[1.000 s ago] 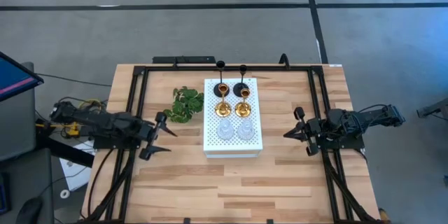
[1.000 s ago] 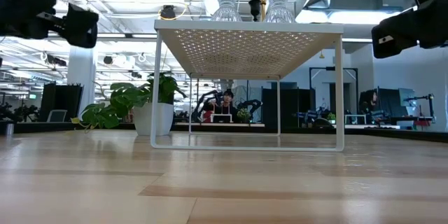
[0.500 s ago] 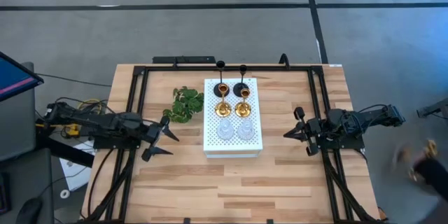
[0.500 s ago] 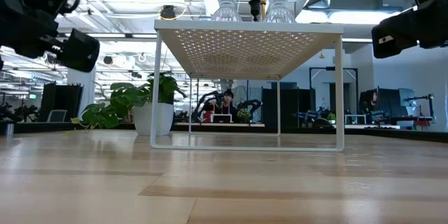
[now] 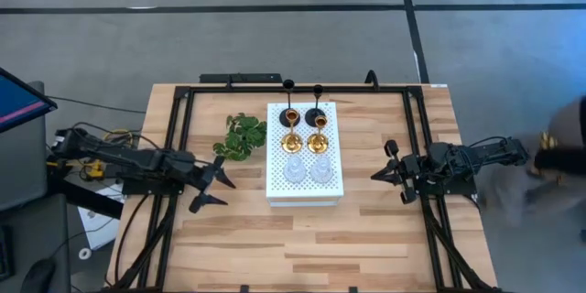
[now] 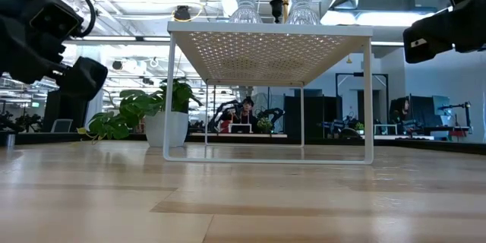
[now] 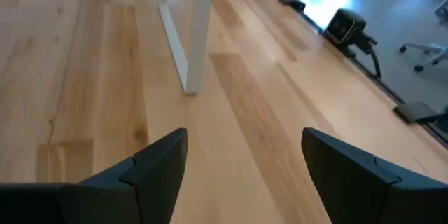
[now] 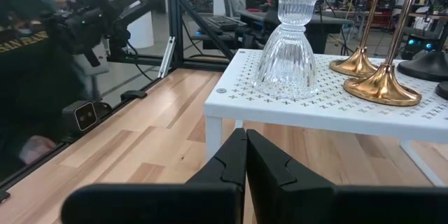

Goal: Pick & Place candle stick holders
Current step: Return to Home Position

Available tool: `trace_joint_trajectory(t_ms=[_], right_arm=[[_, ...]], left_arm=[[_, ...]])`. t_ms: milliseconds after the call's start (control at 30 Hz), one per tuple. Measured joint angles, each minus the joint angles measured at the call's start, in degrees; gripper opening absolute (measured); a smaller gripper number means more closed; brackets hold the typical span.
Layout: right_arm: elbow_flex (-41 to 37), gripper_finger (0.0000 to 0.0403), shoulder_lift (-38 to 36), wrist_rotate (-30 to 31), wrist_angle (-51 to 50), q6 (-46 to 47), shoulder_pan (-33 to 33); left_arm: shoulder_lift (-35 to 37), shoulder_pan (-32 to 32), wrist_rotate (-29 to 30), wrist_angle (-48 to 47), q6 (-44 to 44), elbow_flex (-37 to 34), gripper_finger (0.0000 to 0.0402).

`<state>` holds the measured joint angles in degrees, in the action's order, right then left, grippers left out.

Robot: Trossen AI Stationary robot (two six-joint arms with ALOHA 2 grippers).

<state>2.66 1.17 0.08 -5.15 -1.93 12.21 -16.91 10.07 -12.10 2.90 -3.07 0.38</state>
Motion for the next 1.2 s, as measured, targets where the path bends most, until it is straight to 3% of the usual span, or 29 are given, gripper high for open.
trace_joint_trajectory(t_ms=[400,1200], right_arm=[[0.0,0.0001,0.0,0.0,-0.01,0.0,0.0],[0.02,0.0001,0.0,0.0,-0.02,0.0,0.02]], left_arm=[[-4.29,0.0,0.0,0.09,0.0,0.0,0.0281],[-4.32,0.0,0.01,0.13,-0.01,-0.02,0.0281]])
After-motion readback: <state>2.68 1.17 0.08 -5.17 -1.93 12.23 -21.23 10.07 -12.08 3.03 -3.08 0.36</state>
